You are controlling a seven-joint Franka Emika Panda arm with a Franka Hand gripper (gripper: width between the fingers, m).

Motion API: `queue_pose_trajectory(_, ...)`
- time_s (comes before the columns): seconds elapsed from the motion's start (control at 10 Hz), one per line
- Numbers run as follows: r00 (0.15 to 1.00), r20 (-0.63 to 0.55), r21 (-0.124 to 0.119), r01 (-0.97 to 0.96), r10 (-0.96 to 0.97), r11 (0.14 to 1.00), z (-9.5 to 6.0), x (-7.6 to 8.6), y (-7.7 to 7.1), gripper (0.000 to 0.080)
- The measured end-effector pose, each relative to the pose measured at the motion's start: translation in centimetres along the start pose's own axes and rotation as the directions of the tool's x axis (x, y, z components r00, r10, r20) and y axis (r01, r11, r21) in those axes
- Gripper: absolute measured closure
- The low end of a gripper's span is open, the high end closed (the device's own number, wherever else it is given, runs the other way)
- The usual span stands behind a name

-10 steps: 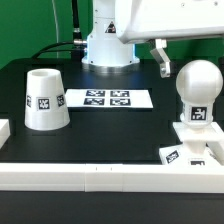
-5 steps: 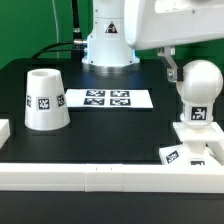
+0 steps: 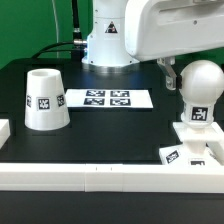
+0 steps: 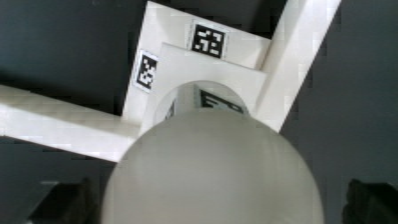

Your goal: Assemble lamp

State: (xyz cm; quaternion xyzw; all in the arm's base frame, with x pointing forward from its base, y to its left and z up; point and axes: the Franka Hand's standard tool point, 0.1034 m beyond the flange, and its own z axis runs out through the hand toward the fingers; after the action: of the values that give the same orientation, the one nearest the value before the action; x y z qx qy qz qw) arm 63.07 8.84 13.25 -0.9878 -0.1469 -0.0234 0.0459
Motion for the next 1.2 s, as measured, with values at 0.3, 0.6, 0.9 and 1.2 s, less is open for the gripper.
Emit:
queue_pose_trajectory(0.3,0.998,-0.001,-0.012,0.058,-0.058,0.998,-0.04,0.17,0.14,0.0101)
queue_pose_trajectory(0.6,0.997,0.0,-0.012,0.075,-0.075,0.997,0.0,0.15,0.18,0.0226)
queue_pose_trajectory(0.9,0.999,0.0,-0.011,0.054,-0.054,0.998,0.01,0.15,0.18,0.0226)
queue_pose_trajectory(1.2,0.972,-0.014,0.016,-0.236,0.236,0.972,-0.09,0.16,0.35,0.0225)
